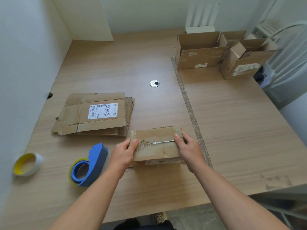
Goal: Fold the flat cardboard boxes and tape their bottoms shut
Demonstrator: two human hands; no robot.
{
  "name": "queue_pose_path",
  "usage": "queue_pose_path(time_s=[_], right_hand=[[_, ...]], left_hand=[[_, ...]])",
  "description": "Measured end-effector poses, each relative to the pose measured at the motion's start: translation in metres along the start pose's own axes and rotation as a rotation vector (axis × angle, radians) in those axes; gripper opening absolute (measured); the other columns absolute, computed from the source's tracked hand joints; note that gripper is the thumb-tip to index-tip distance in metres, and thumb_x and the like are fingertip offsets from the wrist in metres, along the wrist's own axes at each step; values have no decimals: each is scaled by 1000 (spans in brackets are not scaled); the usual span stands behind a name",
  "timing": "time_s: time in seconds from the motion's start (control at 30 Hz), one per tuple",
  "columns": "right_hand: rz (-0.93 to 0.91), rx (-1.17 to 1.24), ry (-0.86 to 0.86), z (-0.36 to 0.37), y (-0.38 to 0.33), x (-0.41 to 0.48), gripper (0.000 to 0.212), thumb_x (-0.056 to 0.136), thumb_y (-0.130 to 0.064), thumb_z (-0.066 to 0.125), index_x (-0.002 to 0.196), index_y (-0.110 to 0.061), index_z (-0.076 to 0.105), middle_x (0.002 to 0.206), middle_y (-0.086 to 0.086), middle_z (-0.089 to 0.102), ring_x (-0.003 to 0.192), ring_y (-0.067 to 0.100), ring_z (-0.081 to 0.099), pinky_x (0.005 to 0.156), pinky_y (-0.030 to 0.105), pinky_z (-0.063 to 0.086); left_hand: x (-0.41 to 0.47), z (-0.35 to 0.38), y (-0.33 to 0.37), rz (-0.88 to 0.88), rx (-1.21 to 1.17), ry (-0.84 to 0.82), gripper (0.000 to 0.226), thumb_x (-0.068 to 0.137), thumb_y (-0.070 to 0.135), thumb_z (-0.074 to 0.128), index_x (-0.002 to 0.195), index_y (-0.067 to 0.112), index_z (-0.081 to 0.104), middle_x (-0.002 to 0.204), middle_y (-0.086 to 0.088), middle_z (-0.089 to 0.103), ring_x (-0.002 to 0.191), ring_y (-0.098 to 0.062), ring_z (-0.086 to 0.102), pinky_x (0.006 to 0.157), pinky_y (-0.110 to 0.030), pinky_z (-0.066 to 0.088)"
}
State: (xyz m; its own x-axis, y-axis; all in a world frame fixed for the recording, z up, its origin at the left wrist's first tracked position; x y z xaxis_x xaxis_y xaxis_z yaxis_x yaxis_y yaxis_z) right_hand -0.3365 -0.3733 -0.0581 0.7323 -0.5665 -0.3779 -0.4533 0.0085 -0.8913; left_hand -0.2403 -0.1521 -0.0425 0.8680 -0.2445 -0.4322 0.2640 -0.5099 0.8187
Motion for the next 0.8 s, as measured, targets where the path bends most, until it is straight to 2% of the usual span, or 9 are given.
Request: queue_pose_path(time_s=[0.07, 0.2, 0.3, 0.37, 0.43, 0.53, 0.6, 0.7, 0.8], right_hand=[[10, -21, -11, -2, -1, 1, 73, 73, -71, 57, 137, -36, 57, 130, -14, 65, 120, 5, 60, 105, 39, 49], [100, 85, -106, -13, -18, 6, 56, 83, -61, 63, 134, -38, 58, 130, -9, 65, 113, 12, 64, 100, 43, 53], [36, 162, -181, -24, -34, 2, 78, 80, -62, 65, 150, -38, 39, 148, -15, 47, 130, 11, 52, 109, 46, 45], [-45, 199, -260, -29, -42, -4, 65, 90, -51, 64, 148, -37, 41, 147, -14, 50, 131, 9, 52, 108, 42, 45], [-110, 205, -308, -31, -45, -12, 45, 101, -31, 55, 144, -37, 48, 138, -16, 59, 126, 4, 55, 102, 29, 48], [-186, 212, -217, -29, -47, -19, 44, 101, -22, 54, 144, -34, 51, 130, -21, 63, 122, -3, 56, 92, 16, 49], [-209, 233, -101, -28, -51, -20, 41, 99, -25, 58, 139, -34, 57, 126, -20, 66, 120, 1, 59, 94, 22, 51], [-218, 225, -26, -29, -59, -19, 40, 98, -31, 61, 137, -37, 58, 129, -17, 64, 119, 3, 59, 102, 35, 51], [-242, 207, -41, -29, -73, -21, 42, 94, -43, 62, 135, -40, 59, 126, -19, 66, 115, -2, 59, 98, 30, 51]], left_hand=[[-1, -4, -1, -36, -112, -71, 43, 96, 50, 54, 134, 32, 61, 114, 10, 72, 109, -17, 66, 99, -47, 52], [-17, -10, 13, 33, -263, -198, 58, 92, 49, 51, 145, 28, 47, 130, 10, 65, 117, -7, 62, 103, -36, 49], [-25, -15, 24, 109, -271, -219, 68, 85, 53, 49, 148, 28, 43, 135, 14, 61, 121, -3, 58, 105, -31, 47], [-24, -14, 31, 87, -244, -195, 61, 90, 56, 46, 144, 29, 49, 133, 14, 62, 123, -6, 58, 109, -37, 43], [-22, -15, 38, 35, -254, -141, 48, 100, 55, 37, 129, 28, 63, 118, 11, 71, 115, -11, 63, 108, -43, 44], [-19, -16, 49, -13, -316, -56, 47, 103, 52, 34, 116, 24, 69, 105, 5, 76, 99, -12, 71, 100, -40, 50], [-21, -17, 56, 59, -347, -64, 47, 100, 54, 39, 126, 23, 65, 113, 5, 74, 103, -10, 70, 100, -39, 50], [-24, -17, 54, 148, -332, -88, 62, 88, 60, 49, 140, 28, 54, 125, 9, 68, 117, -11, 63, 107, -43, 46], [-24, -19, 54, 183, -367, -51, 64, 86, 56, 51, 142, 25, 53, 125, 7, 68, 114, -12, 65, 105, -45, 48]])
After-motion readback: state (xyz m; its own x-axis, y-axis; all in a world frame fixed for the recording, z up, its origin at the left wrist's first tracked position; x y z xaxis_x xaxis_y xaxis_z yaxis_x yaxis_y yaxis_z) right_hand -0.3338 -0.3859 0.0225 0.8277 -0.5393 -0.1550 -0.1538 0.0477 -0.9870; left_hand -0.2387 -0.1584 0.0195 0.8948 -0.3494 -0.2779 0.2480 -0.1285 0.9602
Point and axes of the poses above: each hand's wrist, its own x-axis towards the middle knuckle, its own z-axis out of the palm, y = z × x, the point moved 2 cm from there along x, towards the middle knuckle
